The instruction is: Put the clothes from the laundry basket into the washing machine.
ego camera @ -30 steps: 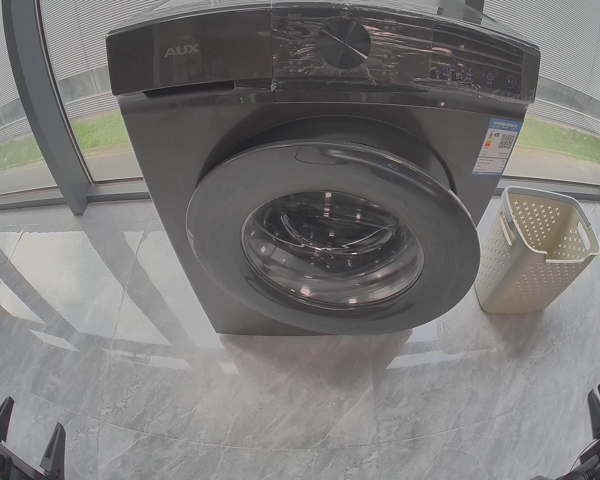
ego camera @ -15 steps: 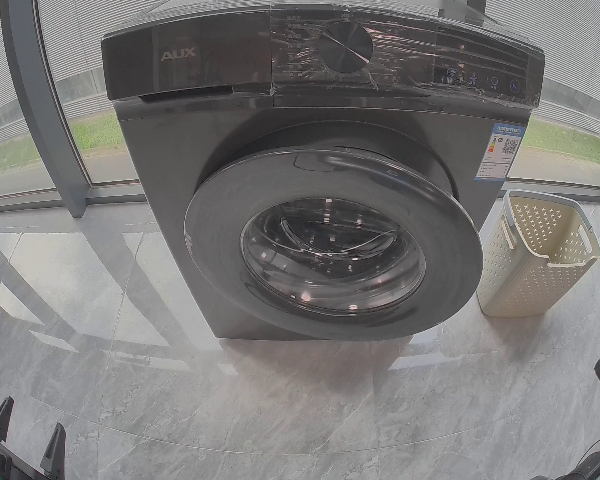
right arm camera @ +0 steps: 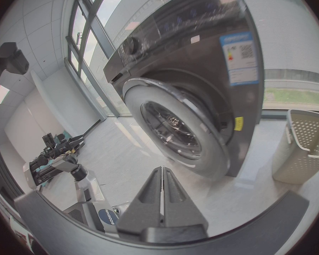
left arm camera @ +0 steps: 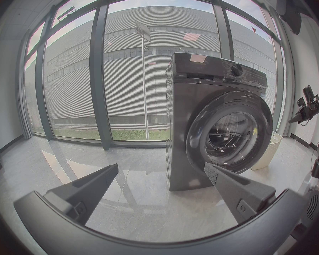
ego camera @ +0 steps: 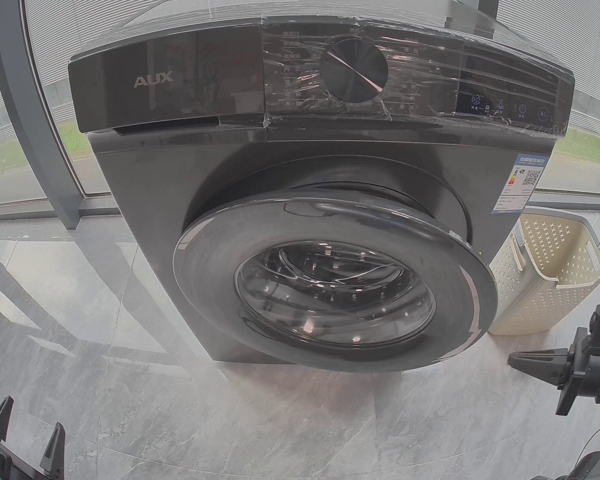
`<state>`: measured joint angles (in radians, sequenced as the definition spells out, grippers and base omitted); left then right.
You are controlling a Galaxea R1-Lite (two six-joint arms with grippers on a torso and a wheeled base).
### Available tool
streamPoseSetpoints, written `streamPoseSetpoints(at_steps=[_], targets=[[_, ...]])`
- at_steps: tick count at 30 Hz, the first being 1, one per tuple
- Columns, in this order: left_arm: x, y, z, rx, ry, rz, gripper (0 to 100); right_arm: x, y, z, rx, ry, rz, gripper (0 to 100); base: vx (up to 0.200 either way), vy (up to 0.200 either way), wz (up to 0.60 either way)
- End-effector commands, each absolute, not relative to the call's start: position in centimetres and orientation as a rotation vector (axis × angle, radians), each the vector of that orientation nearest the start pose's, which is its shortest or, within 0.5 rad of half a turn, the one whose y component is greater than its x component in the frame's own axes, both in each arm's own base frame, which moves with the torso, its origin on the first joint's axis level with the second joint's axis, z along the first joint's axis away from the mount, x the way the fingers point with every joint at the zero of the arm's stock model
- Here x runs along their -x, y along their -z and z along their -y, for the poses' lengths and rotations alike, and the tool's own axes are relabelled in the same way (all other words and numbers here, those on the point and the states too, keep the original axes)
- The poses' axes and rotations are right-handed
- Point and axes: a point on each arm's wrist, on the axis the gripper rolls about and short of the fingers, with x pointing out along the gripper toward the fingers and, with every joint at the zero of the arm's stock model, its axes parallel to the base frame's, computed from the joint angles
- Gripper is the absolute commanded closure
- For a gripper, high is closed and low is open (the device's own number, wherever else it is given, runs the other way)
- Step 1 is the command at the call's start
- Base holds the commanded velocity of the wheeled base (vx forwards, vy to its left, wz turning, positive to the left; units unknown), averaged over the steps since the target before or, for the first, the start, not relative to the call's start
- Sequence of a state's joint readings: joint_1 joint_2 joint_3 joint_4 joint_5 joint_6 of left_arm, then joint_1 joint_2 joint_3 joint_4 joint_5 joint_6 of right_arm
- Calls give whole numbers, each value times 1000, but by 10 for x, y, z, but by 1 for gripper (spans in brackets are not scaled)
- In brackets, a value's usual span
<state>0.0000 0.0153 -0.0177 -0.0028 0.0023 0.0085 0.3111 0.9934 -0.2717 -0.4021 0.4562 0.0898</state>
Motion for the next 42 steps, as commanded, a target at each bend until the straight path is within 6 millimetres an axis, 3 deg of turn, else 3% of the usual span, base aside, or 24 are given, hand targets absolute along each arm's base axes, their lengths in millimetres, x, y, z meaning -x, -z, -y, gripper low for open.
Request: streamPoseSetpoints(at_steps=[1, 8, 10, 15, 20, 30, 40, 42], targets=[[23, -76, 0, -11, -3, 5, 0, -140, -149, -63, -116, -781, -507, 100, 0, 0, 0], [23, -76, 0, -8, -3, 5, 0, -176, -141, -73, -110, -672, -486, 100, 0, 0, 0], [23, -76, 0, -8, -3, 5, 0, -177, -141, -73, -112, -666, -479, 100, 0, 0, 0], [23, -76, 0, -14, -3, 5, 0, -194, -155, -77, -151, -520, -330, 100, 0, 0, 0], [23, -76, 0, -17, -3, 5, 0, -195, -161, -77, -150, -484, -279, 100, 0, 0, 0], [23, -76, 0, -15, -3, 5, 0, -158, -139, -90, -109, -628, -352, 100, 0, 0, 0], [23, -76, 0, -17, -3, 5, 0, -167, -153, -93, -126, -619, -238, 100, 120, 0, 0], [23, -76, 0, -15, -2, 5, 0, -178, -155, -93, -135, -579, -197, 100, 0, 0, 0]])
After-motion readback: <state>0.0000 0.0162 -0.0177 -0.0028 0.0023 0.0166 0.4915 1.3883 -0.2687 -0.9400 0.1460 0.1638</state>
